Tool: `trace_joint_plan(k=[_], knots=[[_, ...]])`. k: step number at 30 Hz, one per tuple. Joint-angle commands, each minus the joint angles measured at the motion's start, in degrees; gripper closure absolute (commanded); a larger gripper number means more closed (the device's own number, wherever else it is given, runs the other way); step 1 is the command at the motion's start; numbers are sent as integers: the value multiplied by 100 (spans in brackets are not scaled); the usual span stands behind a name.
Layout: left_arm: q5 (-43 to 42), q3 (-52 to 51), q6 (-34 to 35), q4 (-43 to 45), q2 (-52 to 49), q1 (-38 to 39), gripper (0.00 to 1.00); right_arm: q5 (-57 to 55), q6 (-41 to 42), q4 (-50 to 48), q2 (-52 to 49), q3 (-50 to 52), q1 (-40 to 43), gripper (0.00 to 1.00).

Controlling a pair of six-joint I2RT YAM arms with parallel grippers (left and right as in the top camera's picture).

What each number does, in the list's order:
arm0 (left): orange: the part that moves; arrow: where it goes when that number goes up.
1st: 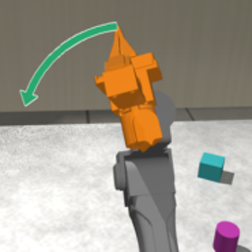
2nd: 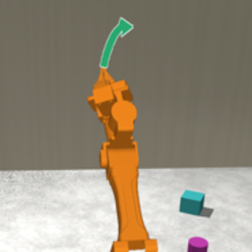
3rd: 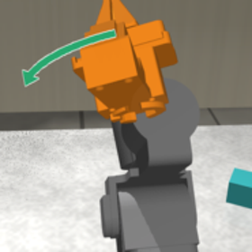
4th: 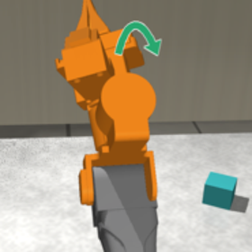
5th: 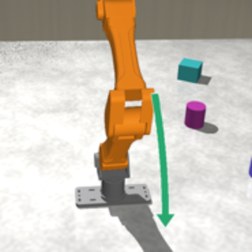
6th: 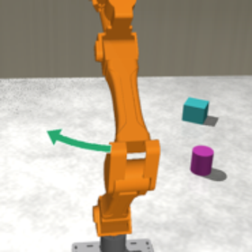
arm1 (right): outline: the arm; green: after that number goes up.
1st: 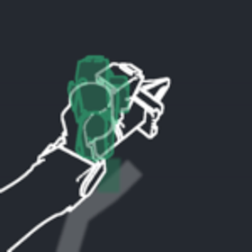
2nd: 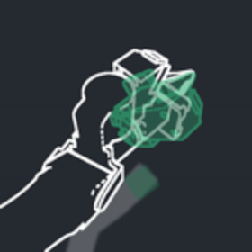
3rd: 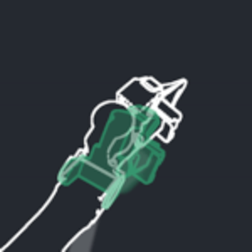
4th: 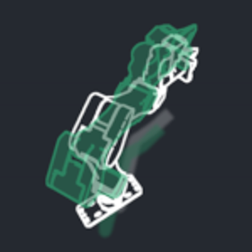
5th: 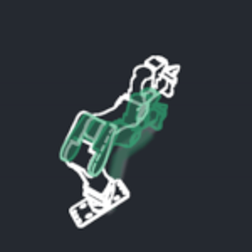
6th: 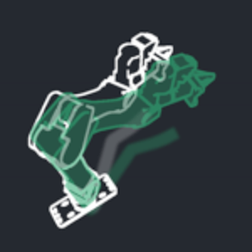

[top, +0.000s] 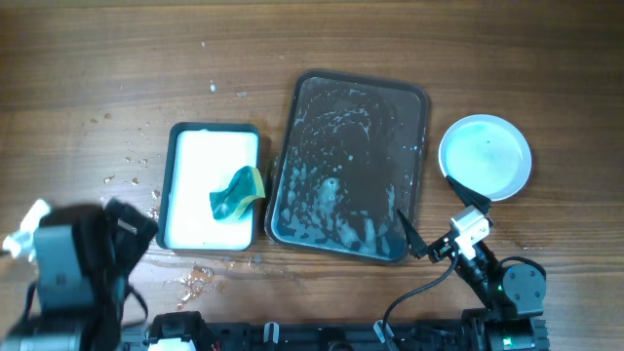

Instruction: Clean dirty plates on tray and stack at the side

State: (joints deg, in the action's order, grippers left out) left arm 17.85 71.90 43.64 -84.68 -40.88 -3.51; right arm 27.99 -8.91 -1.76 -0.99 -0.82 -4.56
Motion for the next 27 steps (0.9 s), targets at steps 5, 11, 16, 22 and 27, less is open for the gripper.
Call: trace_joint_plan(k=[5,11,16,22,27], knots=[[426,-669,-74,2,1287,57,0,-35,-13,-26,57,50,28,0],[610,-787,-48,1082,1386,33,0,-35,-13,-26,57,50,28,0],[118,-2612,-55,3569,2310,63,0,-35,-13,-26,57,50,28,0],[-627,-5324,-138,6111,3657,343,0,-35,-11,-26,57,50,28,0],[-1141,-6686,-140,7272,4070,341,0,-35,-13,-26,57,50,28,0]])
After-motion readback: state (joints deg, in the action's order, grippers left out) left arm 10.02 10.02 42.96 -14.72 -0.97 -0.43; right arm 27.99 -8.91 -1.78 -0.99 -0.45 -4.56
